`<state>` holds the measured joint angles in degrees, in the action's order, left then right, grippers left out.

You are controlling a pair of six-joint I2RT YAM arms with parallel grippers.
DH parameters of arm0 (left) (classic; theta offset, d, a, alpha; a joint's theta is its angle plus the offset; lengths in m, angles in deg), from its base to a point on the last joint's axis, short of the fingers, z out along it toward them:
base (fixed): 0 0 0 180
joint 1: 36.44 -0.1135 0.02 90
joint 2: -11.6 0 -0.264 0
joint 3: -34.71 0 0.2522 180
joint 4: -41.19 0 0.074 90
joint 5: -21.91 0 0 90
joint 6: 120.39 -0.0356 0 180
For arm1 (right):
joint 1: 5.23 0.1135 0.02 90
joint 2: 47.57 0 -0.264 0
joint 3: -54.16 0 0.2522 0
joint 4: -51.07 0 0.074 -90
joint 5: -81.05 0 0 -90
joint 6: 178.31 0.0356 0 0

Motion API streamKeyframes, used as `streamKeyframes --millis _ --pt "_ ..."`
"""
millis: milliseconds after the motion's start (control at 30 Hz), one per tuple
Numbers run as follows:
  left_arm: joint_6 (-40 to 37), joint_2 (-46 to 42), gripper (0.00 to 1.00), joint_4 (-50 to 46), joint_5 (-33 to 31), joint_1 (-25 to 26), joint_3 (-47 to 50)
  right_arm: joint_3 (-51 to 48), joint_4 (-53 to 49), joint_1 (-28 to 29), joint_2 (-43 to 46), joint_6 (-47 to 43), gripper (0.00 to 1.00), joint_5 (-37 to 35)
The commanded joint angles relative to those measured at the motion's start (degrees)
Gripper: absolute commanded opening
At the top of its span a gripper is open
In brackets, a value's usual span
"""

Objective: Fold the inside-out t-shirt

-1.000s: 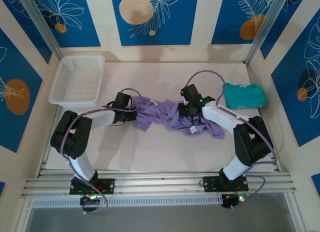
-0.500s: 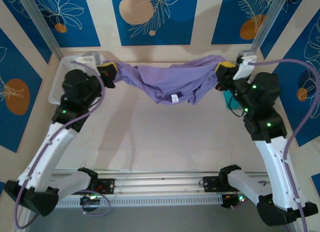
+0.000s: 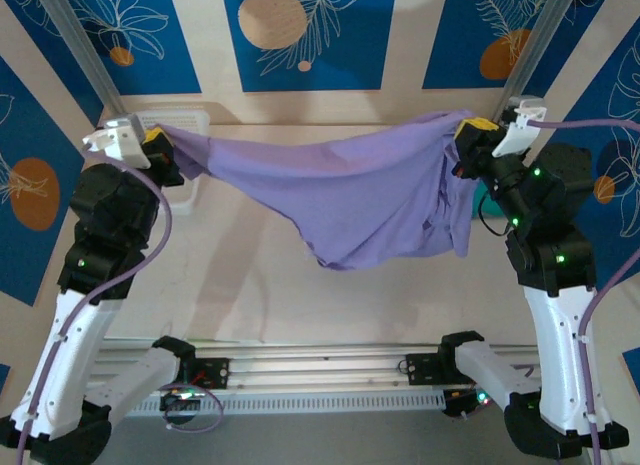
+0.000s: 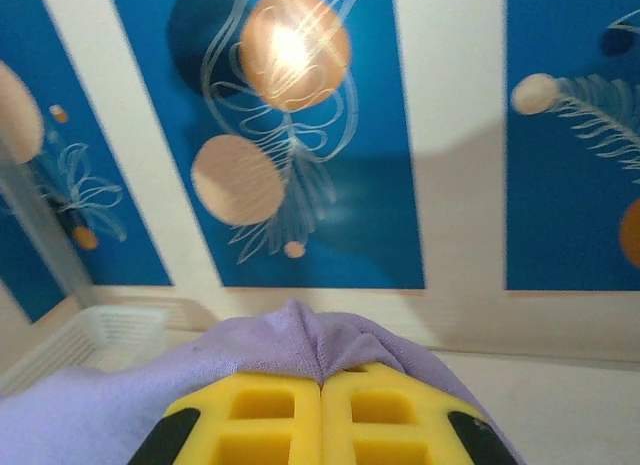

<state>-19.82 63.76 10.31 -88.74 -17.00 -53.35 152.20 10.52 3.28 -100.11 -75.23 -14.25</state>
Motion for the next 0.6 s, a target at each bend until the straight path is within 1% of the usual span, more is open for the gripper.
streamKeyframes --millis 0,67,167,300,400,467,567 --pt "-1.8 3.3 0.0 -3.3 1.4 -0.7 0.5 -0.6 2.5 0.6 0.6 1.5 0.0 10.8" --pt "-1.2 2.9 0.0 -2.6 2.6 -0.7 0.8 0.1 1.7 1.3 0.6 1.6 0.0 13.7" --pt "-0.7 0.4 0.0 -0.8 2.6 -0.7 1.0 1.0 0.5 2.4 1.1 1.3 0.0 17.5" --pt "-0.1 -2.2 0.0 0.1 3.6 -0.7 -0.7 1.4 0.1 3.8 2.5 3.4 0.0 21.6" --pt "-0.9 -1.0 0.0 1.2 2.9 -0.7 -2.1 0.9 0.5 4.4 2.7 5.7 0.0 21.1" --pt "-1.9 2.0 0.0 1.2 1.9 -0.7 -3.6 0.5 0.7 4.7 1.8 7.2 0.0 19.1" --pt "-4.0 8.7 0.0 3.9 1.0 -0.7 -5.4 -0.6 1.8 4.9 -1.3 8.8 0.0 15.7"
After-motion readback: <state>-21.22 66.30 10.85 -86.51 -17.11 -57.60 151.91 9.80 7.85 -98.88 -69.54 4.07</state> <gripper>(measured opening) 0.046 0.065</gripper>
